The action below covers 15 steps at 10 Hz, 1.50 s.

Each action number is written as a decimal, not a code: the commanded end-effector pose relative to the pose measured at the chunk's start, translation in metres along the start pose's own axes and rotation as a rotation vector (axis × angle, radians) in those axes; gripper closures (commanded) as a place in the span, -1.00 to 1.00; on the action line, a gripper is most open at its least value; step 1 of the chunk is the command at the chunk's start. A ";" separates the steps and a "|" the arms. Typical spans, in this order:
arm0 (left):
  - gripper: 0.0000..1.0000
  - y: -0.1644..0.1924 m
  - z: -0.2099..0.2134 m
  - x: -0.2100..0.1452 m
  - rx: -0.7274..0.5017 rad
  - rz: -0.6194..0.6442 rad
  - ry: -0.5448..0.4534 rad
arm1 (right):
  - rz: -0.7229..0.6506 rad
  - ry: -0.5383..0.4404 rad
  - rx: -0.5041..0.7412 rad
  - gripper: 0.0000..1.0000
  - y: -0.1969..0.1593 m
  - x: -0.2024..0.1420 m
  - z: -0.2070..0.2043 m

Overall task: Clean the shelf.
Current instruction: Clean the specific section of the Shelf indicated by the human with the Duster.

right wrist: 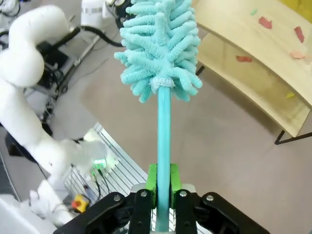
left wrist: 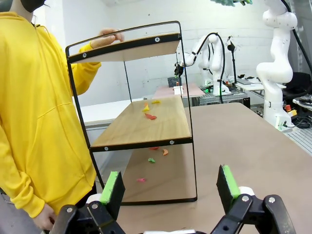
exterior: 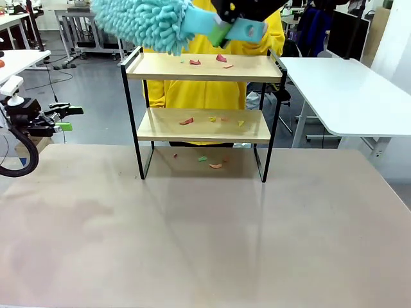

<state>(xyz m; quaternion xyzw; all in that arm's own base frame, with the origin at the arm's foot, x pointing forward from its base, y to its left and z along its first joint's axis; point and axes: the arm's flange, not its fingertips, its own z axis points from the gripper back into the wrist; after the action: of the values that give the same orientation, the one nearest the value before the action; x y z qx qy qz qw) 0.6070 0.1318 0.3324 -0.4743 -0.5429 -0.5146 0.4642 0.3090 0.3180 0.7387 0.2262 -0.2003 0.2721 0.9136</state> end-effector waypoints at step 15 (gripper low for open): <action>-1.00 -0.001 0.000 0.002 -0.006 -0.015 -0.009 | -0.559 -0.124 -0.314 0.74 0.150 0.166 -0.105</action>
<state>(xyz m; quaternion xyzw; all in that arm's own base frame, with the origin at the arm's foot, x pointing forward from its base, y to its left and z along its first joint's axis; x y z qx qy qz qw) 0.6068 0.1320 0.3322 -0.4745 -0.5429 -0.5143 0.4642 0.3589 0.5100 0.7424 0.1623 -0.2250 -0.0180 0.9606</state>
